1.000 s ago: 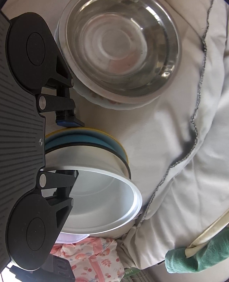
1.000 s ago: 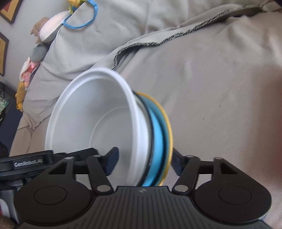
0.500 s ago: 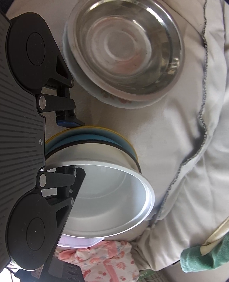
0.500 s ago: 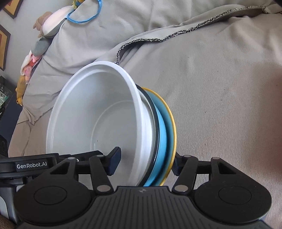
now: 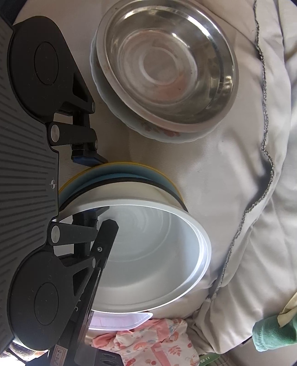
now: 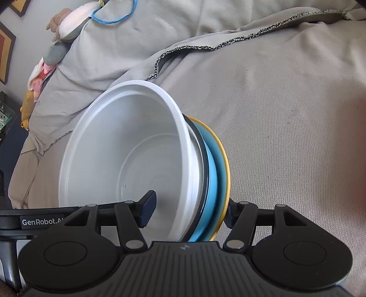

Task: Organize plates and bowls
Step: 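Grip the rim of the bowl stack with both tools from opposite sides, then lift the bowl stack with both tools and lower it into the steel bowl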

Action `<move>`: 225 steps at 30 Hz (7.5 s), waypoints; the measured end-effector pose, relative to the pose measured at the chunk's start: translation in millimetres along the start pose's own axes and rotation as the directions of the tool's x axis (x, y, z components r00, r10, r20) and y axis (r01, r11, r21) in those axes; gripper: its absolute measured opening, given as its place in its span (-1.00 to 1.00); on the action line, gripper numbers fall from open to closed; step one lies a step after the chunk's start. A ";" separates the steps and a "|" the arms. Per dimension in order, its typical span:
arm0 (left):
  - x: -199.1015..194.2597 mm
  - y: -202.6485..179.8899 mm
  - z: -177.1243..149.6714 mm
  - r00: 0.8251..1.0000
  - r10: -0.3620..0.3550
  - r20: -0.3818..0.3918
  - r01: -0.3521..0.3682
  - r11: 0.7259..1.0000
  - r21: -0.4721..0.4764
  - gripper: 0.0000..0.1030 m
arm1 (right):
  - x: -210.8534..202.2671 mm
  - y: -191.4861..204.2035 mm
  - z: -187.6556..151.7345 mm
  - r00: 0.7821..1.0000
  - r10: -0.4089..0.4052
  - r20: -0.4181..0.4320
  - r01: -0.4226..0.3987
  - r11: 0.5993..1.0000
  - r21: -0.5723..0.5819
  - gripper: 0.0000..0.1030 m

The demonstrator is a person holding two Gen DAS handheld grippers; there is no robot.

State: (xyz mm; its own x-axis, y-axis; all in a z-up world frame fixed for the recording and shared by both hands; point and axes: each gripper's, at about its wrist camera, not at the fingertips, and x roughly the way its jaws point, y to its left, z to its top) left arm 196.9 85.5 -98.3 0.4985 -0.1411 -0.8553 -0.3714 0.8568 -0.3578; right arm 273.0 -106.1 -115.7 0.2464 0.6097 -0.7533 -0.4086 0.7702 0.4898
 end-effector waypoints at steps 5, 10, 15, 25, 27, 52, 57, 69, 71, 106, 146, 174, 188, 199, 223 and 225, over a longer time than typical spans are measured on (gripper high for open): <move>-11.0 -6.7 -1.3 0.996 0.036 0.081 -0.042 0.997 0.070 -0.27 | -1.5 5.5 -2.2 0.999 -0.020 0.033 0.021 0.999 -0.034 0.20; -17.1 -13.5 9.2 0.990 0.070 0.124 -0.089 0.984 0.152 -0.42 | -14.5 14.4 -5.4 0.988 -0.109 0.111 0.115 0.992 -0.052 0.20; -27.9 -25.5 22.5 0.975 0.037 0.220 -0.091 0.966 0.242 -0.47 | -36.7 33.4 -7.6 0.958 -0.211 0.192 0.221 0.975 -0.030 0.20; -38.0 -3.0 25.3 0.958 -0.171 0.231 0.110 0.961 0.253 -0.53 | -46.1 49.6 15.8 0.891 -0.389 0.233 0.392 0.919 0.038 0.20; -35.5 5.9 28.0 0.961 -0.178 0.212 0.131 0.967 0.219 -0.53 | -41.1 49.7 18.6 0.887 -0.405 0.223 0.405 0.913 0.046 0.20; -14.7 27.0 28.6 0.977 -0.209 0.050 0.196 0.962 0.188 -0.54 | -14.0 50.9 0.5 0.905 -0.419 0.080 0.419 0.908 0.019 0.44; -15.6 26.6 27.6 0.977 -0.206 0.048 0.194 0.963 0.186 -0.54 | -8.7 49.6 -3.2 0.910 -0.410 0.067 0.410 0.912 0.014 0.44; -23.4 53.0 30.0 0.965 -0.261 -0.012 0.260 0.964 -0.052 -0.36 | -34.6 40.0 16.3 0.900 -0.390 0.196 0.397 0.918 -0.001 0.43; -23.7 46.1 29.7 0.971 -0.238 -0.011 0.237 0.971 -0.042 -0.34 | -36.8 32.7 20.5 0.902 -0.381 0.205 0.387 0.922 0.008 0.43; 19.4 14.4 21.9 0.965 -0.166 -0.202 0.163 0.986 -0.033 -0.02 | -6.0 -7.7 12.2 0.990 -0.045 -0.137 0.068 0.984 0.163 0.08; 20.1 9.3 -1.9 0.960 -0.186 -0.207 0.195 0.981 0.023 0.09 | -16.9 -4.8 -0.9 0.985 -0.065 -0.161 0.077 0.994 0.072 0.09; -47.2 186.3 43.1 0.979 -0.184 0.092 0.199 0.959 -0.200 0.11 | 100.8 193.1 70.6 0.965 -0.108 -0.237 0.066 0.982 -0.178 0.12; -84.6 195.8 48.6 0.973 -0.151 0.174 0.171 0.979 -0.110 0.07 | 62.9 223.5 75.3 0.974 -0.212 -0.076 0.176 0.925 -0.336 0.09; -90.7 217.1 44.3 0.969 -0.149 0.197 0.188 0.962 -0.196 -0.07 | 57.1 216.5 64.7 0.960 -0.279 -0.007 0.255 0.890 -0.377 0.13; -103.9 191.4 50.4 0.952 -0.207 0.224 0.245 0.957 -0.154 -0.33 | 47.3 194.3 56.0 0.994 -0.096 -0.042 0.082 0.963 -0.256 -0.02; -104.8 188.9 51.8 0.951 -0.206 0.230 0.243 0.959 -0.145 -0.33 | 46.6 193.9 56.9 0.995 -0.095 -0.036 0.083 0.964 -0.252 -0.02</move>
State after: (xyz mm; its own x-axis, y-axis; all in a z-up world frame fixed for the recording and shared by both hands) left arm 115.1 287.8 -56.8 0.7309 -0.1967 -0.6535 -0.3489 0.7152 -0.6056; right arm 255.3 82.4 -30.9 0.2526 0.5269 -0.8115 -0.5952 0.7459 0.2990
